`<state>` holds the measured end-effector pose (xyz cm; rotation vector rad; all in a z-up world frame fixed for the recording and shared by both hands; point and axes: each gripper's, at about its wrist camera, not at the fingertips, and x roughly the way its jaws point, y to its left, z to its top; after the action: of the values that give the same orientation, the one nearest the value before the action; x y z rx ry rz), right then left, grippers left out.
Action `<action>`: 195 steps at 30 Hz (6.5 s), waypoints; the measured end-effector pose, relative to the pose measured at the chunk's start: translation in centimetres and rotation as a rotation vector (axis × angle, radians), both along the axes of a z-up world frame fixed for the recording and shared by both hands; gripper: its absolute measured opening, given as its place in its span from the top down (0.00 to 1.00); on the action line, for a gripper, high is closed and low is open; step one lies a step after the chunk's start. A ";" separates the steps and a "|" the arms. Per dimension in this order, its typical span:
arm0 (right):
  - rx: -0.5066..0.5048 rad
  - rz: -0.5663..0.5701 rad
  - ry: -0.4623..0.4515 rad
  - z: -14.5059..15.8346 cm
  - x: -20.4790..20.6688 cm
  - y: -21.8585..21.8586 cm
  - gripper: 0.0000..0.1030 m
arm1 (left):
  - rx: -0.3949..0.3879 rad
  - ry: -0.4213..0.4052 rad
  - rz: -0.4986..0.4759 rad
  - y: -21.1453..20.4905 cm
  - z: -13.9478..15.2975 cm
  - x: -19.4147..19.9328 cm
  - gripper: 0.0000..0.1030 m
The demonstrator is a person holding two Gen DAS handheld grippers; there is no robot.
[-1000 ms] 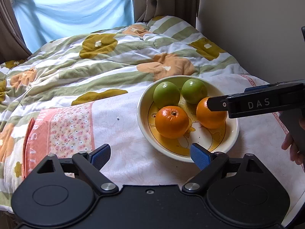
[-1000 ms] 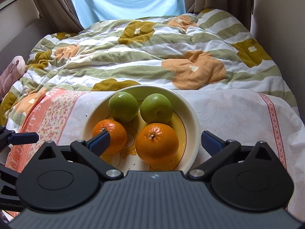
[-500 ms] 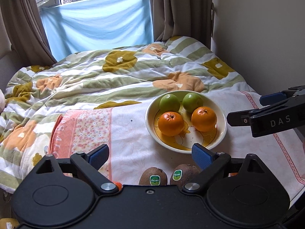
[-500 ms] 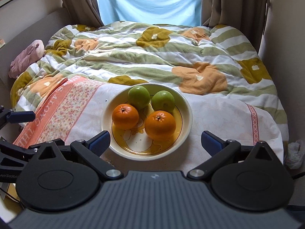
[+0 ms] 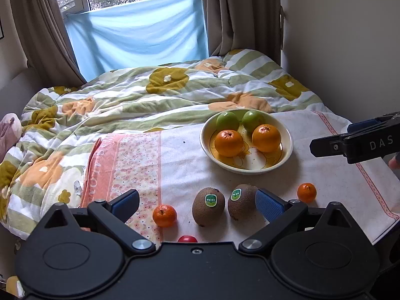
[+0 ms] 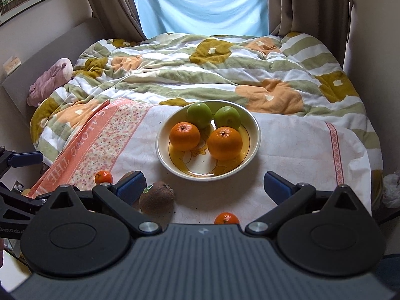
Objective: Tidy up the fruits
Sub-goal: 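Withdraw both tools from the bowl and move toward the brown kiwis, then close the left tool on one brown kiwi while the right tool grasps the other kiwi, then carry both held kiwis up and over the duck bowl, then lower the kiwis into the bowl and open the left tool while the right tool releases its kiwi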
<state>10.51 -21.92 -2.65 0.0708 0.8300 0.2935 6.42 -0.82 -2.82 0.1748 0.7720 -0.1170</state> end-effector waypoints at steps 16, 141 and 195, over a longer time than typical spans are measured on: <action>0.142 -0.369 0.134 -3.1 -2.0 4.0 0.00 | -0.017 0.099 -0.269 3.5 -3.4 3.5 0.06; 0.135 -0.121 0.163 -5.8 14.1 -5.8 0.36 | -0.015 0.168 -0.098 -10.7 -9.0 16.2 0.29; 0.074 0.049 0.002 -4.4 15.6 2.2 0.00 | -0.026 0.127 0.019 -4.4 -4.8 13.1 0.09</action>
<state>26.07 -19.75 -7.01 0.1203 0.8239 0.3710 19.53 -5.22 -7.58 0.1362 0.8983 -0.1215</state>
